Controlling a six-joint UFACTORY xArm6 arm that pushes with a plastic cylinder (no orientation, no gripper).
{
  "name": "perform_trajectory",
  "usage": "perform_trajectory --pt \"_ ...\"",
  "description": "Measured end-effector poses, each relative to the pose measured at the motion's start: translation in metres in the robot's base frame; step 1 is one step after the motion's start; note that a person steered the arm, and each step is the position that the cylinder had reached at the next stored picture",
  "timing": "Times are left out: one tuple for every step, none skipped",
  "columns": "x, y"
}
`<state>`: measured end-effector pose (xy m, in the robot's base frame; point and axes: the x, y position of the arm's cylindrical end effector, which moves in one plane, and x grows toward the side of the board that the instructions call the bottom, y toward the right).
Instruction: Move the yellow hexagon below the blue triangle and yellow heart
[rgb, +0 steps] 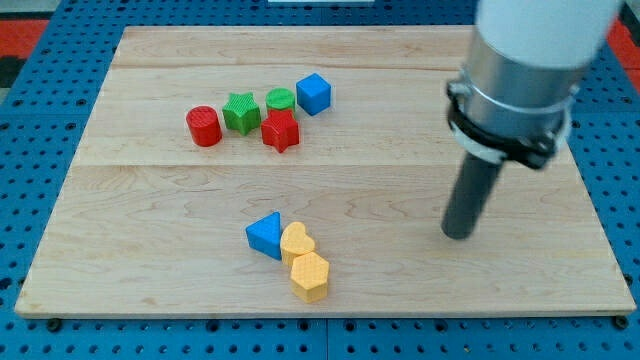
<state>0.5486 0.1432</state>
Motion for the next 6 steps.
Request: perform_trajectory --pt "0.05 -0.007" --pt "0.07 -0.015" --pt "0.068 -0.054" --pt "0.067 -0.088" --pt "0.067 -0.12" --pt "0.066 -0.141"
